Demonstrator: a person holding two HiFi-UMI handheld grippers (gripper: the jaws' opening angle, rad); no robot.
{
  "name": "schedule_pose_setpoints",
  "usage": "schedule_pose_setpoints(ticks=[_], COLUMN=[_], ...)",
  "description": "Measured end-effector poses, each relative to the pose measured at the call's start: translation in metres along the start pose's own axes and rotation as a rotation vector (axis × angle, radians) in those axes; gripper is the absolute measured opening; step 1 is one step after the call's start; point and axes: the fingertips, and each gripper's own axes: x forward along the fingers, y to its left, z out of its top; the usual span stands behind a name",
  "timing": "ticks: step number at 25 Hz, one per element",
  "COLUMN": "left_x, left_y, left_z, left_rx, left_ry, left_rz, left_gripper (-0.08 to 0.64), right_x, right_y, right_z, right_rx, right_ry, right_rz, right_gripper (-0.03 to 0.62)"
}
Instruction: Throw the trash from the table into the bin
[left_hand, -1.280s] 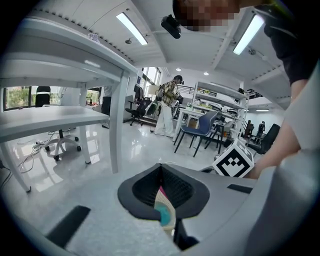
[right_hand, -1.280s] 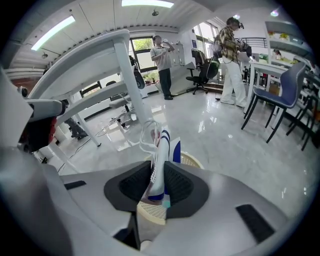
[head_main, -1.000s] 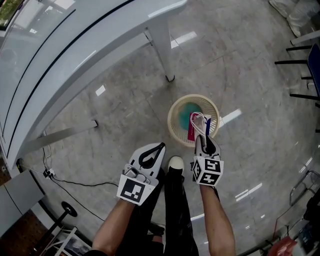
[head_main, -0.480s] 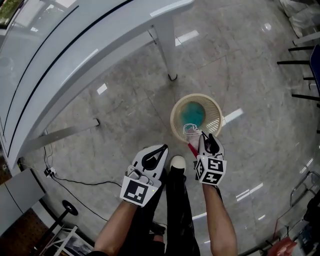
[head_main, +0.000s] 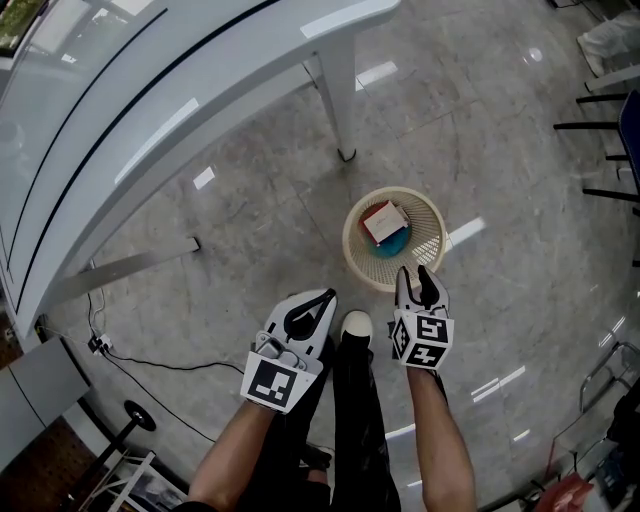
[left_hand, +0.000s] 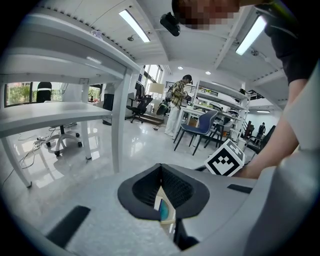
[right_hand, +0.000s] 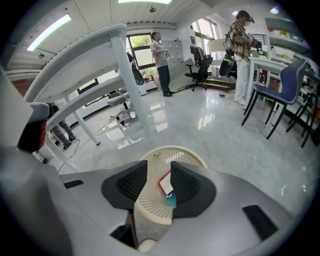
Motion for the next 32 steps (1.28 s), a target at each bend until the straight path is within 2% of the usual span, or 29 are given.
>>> schedule_pose_setpoints(ticks=[6,10,17,21,26,32], left_x=[-0.011,-0.020,-0.047,-0.069,-0.099,-0.140], left_y=[0.003,0.000,-0.011,-0.017,-0.025,-0.033], left_z=[0.010,0.028,0.065,0.091,0.128,0.193], left_rx=[0.012,0.029,0.096,0.093,0.078,0.085], left_ry=[-0.007,-0.019,-0.051,-0.075,-0.107,-0.164], left_rz=[-0.002,-0.010,-0.029,-0.023,-0.005,0.011], left_gripper=[0.008,0.008,0.008,0.008,0.008,0.008], right_x=[-0.012,-0.029,-0.089,-0.137,-0.203,-0.277], right_y=[0.016,0.028,0.050,0.069,0.110,0.165], right_z=[0.008,0.026,0.077,0.115,0.160,0.214], right_rx=[-0.033,-0.070,-0.077,-0.078,-0.120,-0.244], right_ry=[0.015,0.002,-0.110,-0.201,-0.284,-0.349], right_rz=[0.004,0.006,0.000,0.009,0.065,0.158], right_gripper=[0.123,0.034,0.010,0.009,0.009,0.009])
